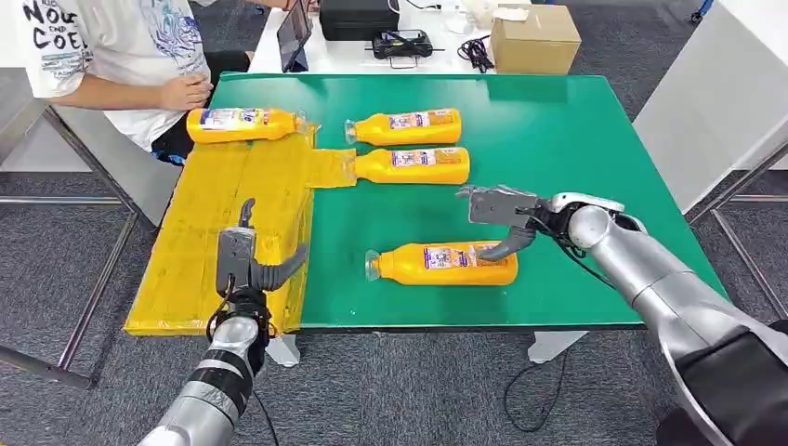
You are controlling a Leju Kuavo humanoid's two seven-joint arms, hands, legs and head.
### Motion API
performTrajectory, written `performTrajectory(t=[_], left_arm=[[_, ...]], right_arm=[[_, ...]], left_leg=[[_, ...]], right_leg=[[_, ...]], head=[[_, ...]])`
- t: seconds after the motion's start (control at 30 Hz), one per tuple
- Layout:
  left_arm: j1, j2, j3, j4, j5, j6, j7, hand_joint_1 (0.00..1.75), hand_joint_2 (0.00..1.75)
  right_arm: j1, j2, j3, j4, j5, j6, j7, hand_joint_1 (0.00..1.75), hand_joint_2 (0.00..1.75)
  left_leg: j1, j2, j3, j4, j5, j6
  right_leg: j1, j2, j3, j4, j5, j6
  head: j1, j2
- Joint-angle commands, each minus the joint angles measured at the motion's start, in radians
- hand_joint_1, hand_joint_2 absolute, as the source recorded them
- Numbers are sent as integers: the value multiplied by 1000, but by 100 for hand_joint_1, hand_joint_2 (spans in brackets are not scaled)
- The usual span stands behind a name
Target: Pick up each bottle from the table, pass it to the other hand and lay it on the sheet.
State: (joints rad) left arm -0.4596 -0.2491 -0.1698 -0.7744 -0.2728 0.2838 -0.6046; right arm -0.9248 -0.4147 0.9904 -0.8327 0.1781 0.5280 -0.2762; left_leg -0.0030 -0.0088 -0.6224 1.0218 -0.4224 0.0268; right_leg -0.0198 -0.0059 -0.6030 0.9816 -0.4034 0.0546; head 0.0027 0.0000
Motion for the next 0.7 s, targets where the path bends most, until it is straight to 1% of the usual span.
performTrajectory(t=[0.03,0.07,0.1,0.23,0.27,0.3,0.33,0.4,0.5,0.63,0.7], left_arm=[[-39,5,-43,63,-2,-7,8,0,175],[-40,5,-44,66,-2,-8,9,0,175],[-40,5,-44,66,-2,-8,9,0,175],[-48,0,-55,85,-6,-12,10,0,175],[-49,-2,-56,87,-7,-11,11,0,175],[-50,-3,-57,90,-7,-11,11,0,175],[-50,-3,-58,90,-7,-10,11,0,175],[-51,-4,-60,93,-9,-8,13,0,175],[-51,-4,-60,93,-9,-8,13,0,175],[-48,-1,-58,98,-7,-15,19,0,175],[-46,0,-55,102,-8,-16,19,0,175]], right_arm=[[2,14,146,6,4,-31,9,0,175],[6,19,151,15,5,-33,9,0,175],[6,19,151,15,5,-33,9,0,175],[39,88,171,118,29,-104,-29,0,175],[50,104,175,133,35,-114,-30,0,175],[56,120,175,149,41,-129,-31,0,175],[59,123,176,150,41,-130,-31,0,175],[61,154,179,196,66,-166,-33,0,175],[63,157,178,196,65,-167,-32,0,175],[62,177,176,235,103,-200,-23,0,175],[62,183,174,250,127,-207,-15,0,175]], left_leg=[[1,1,3,-1,-1,-1],[1,2,5,-1,-2,-2],[1,2,4,-1,-1,-2],[1,2,5,-1,-2,-2],[2,3,7,-1,-2,-2],[1,2,4,-1,-1,-1],[1,2,4,-1,-1,-1],[1,1,5,-1,-1,-2],[1,2,4,-1,-1,-2],[1,2,3,-1,-1,-1],[2,3,8,0,-3,-3]], right_leg=[[1,0,3,-1,-1,-2],[2,1,5,-1,-1,-3],[1,1,4,-1,-1,-3],[1,2,4,-1,-1,-2],[2,2,6,-1,-1,-3],[1,2,4,-1,-1,-2],[1,1,4,-1,0,-2],[1,1,4,-1,-1,-2],[1,2,3,-1,-1,-2],[1,1,2,0,-1,-2],[2,3,7,-1,-2,-4]], head=[[0,0],[0,0],[0,0],[0,0],[0,0],[-1,0],[0,0],[0,0],[0,0],[0,0],[0,0]])
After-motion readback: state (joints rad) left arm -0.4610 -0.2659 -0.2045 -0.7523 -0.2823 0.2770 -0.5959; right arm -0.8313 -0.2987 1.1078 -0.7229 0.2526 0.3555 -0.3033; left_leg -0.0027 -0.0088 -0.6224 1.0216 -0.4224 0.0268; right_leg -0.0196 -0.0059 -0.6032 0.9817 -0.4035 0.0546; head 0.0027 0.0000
